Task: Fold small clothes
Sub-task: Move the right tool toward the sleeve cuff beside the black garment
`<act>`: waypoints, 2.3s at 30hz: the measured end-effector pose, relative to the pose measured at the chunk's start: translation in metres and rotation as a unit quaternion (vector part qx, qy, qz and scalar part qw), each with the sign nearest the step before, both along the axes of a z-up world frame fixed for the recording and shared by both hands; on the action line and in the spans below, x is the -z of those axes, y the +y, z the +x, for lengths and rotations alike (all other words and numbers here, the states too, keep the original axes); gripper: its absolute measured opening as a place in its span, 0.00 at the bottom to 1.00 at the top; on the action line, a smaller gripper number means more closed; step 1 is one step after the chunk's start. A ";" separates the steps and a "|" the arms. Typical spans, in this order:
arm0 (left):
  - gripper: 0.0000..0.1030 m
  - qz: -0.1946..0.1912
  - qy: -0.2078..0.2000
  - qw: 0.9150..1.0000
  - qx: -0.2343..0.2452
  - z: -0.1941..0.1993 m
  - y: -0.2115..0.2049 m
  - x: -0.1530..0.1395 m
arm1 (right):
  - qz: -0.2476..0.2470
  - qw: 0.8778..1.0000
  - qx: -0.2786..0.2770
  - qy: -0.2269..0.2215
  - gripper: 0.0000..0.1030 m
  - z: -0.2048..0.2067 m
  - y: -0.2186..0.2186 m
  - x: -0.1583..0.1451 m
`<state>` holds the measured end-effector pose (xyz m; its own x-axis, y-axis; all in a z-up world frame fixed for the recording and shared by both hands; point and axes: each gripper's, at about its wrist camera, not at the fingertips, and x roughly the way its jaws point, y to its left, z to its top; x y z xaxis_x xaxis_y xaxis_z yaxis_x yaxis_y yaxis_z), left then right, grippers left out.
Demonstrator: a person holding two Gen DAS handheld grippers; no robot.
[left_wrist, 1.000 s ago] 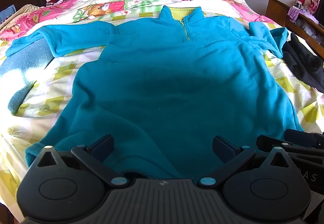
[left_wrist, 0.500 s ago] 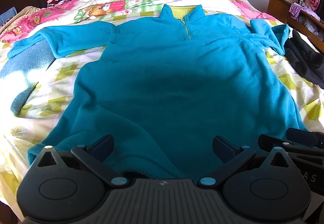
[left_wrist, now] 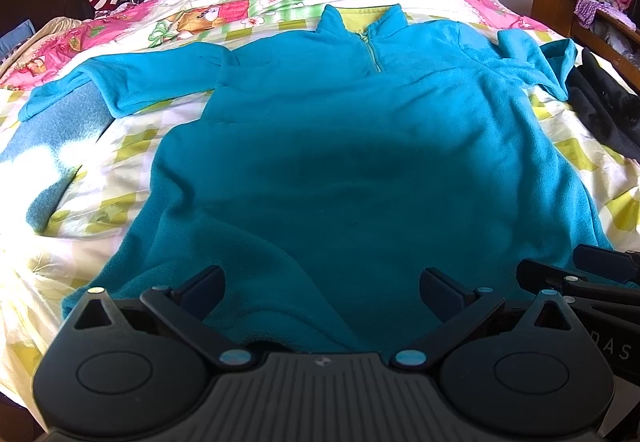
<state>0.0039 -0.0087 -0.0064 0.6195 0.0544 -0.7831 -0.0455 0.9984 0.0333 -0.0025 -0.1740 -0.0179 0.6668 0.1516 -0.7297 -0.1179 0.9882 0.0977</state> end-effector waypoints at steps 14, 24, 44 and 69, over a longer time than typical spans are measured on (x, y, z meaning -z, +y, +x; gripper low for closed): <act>1.00 0.012 -0.017 1.000 0.004 0.000 -0.001 -0.009 | -0.010 1.000 -0.006 -0.021 0.58 0.002 0.004 -0.010; 1.00 0.027 -0.050 0.998 0.019 0.008 -0.012 -0.027 | -0.052 0.997 0.006 -0.052 0.58 0.009 0.001 -0.019; 1.00 0.037 -0.070 0.996 0.046 0.045 -0.032 -0.036 | -0.109 0.990 0.030 -0.080 0.60 0.041 -0.010 -0.022; 1.00 0.042 -0.079 0.994 0.065 0.063 -0.044 -0.041 | -0.111 0.990 0.032 -0.080 0.61 0.056 -0.017 -0.024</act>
<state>0.0670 -0.0526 0.0347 0.7398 0.0269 -0.6722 0.0720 0.9903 0.1189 0.0538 -0.1910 0.0056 0.7798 -0.0471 -0.6243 -0.0508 0.9891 -0.1380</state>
